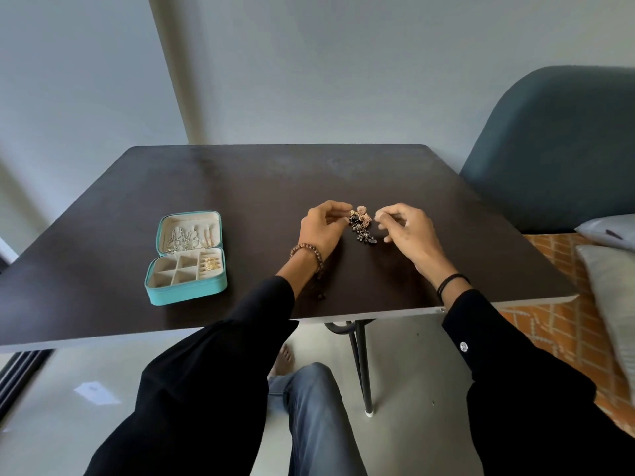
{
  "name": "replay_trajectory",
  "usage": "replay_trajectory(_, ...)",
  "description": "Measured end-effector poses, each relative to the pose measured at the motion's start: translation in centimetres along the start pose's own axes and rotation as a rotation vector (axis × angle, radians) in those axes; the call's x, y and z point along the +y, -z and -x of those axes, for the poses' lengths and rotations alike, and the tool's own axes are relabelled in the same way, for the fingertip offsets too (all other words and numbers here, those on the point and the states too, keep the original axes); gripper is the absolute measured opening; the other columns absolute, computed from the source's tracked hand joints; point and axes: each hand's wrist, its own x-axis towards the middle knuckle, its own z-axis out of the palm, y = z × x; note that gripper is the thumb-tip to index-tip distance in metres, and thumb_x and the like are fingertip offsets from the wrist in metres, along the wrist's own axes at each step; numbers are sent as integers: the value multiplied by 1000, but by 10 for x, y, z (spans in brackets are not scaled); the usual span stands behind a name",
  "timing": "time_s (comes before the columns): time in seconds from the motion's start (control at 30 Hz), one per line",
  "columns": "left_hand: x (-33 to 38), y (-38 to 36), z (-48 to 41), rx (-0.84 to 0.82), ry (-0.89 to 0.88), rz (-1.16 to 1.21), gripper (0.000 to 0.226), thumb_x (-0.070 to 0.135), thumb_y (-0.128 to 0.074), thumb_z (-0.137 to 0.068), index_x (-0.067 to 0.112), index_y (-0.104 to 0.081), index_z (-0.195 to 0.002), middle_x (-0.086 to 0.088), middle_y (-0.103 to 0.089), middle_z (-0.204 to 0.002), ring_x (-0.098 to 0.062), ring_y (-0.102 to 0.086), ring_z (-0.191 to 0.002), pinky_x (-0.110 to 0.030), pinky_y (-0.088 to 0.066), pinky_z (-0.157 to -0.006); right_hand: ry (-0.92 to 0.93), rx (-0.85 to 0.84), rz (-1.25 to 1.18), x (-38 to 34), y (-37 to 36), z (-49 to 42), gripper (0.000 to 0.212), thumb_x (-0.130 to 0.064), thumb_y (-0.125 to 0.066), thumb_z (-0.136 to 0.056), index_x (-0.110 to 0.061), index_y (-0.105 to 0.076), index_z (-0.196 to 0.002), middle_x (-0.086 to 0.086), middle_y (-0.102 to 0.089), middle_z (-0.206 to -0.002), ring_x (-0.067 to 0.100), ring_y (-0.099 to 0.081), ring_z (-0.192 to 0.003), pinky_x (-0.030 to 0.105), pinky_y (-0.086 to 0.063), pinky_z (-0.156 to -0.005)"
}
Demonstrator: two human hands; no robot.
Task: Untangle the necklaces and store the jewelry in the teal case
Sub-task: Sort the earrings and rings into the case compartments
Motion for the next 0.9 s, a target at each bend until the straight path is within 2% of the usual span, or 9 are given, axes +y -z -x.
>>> replay_trajectory(0.13, 13, 2, 15, -36, -146, -86, 27, 4, -63, -93, 11, -69, -119, 3, -71, -108, -3, -64, -97, 0, -45, -86, 88, -12, -12, -10, 7, 14, 11, -21, -63, -99, -17, -73, -100, -1, -76, -89, 12, -74, -73, 25, -59, -72)
replay_trajectory(0.23, 24, 6, 24, -76, -193, -135, 29, 13, -68, -92, 14, -69, -122, 2, -72, -112, -3, -64, -96, 2, -44, -79, 134, -55, -43, -24, 9, 28, 14, -20, -63, -101, -12, -73, -106, 0, -77, -89, 7, -75, -76, 18, -57, -76)
replay_trajectory(0.33, 31, 14, 37, -74, -240, -175, 24, 12, -71, -90, 12, -73, -114, 3, -73, -103, 2, -65, -85, 2, -45, -75, 167, -114, -55, -36, 8, 43, 22, -24, -64, -101, -9, -72, -115, 0, -78, -93, 6, -76, -85, 27, -61, -87)
replay_trajectory(0.4, 32, 19, 46, -45, -246, -163, 19, 11, -74, -88, 12, -75, -107, 5, -74, -96, 6, -65, -79, -1, -47, -75, 176, -127, -57, -42, 6, 52, 24, -25, -66, -100, -9, -73, -117, -2, -79, -94, 5, -76, -86, 31, -61, -90)
replay_trajectory(0.53, 31, 36, 63, 24, -216, -102, 15, 11, -79, -83, 12, -76, -98, 5, -74, -88, -3, -71, -81, -15, -56, -79, 209, -157, -152, -57, 2, 72, 19, -24, -71, -97, -11, -76, -110, -1, -79, -94, 7, -77, -87, 31, -59, -93)
replay_trajectory(0.7, 26, 62, 85, 113, -235, -14, 18, 9, -80, -81, 12, -74, -97, 4, -74, -90, -5, -72, -84, -20, -58, -82, 231, -279, -243, -73, -7, 90, 26, -20, -77, -92, -13, -75, -117, -3, -78, -105, 6, -73, -102, 23, -55, -97)
replay_trajectory(0.9, 15, 89, 112, 192, -235, 142, 23, 12, -81, -81, 8, -71, -100, -2, -75, -94, -13, -73, -87, -26, -59, -83, 252, -369, -353, -91, -28, 103, 37, -4, -79, -87, -4, -70, -122, 6, -77, -107, 12, -74, -101, 19, -55, -92)
